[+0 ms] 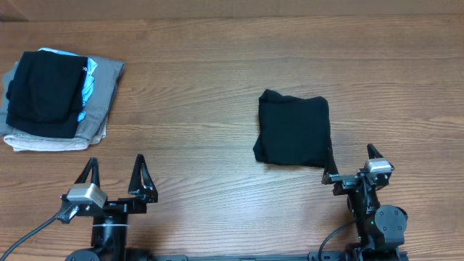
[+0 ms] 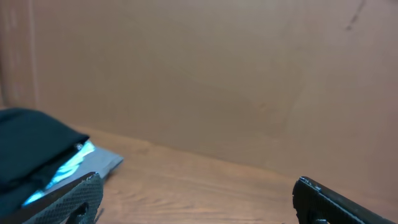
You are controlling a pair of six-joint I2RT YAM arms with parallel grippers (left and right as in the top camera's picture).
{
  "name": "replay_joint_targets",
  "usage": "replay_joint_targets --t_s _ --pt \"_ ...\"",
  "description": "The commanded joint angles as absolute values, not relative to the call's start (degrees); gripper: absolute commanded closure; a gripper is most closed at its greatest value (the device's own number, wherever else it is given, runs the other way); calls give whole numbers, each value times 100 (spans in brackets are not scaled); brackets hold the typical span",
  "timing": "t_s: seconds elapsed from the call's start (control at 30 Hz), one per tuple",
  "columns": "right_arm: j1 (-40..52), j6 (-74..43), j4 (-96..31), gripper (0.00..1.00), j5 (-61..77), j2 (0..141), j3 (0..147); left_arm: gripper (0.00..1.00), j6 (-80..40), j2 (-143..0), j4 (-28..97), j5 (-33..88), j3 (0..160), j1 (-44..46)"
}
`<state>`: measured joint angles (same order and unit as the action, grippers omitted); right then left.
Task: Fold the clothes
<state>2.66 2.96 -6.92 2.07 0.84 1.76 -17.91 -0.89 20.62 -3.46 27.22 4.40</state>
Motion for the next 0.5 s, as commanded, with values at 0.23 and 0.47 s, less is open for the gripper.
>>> replay_joint_targets --t_s 0.23,0.47 --pt "250 252 -648 0 178 16 132 0 -1841 -1024 2368 711 4224 451" --pt "250 -1616 -419 0 336 16 392 0 -1837 -3116 4460 1116 6785 451"
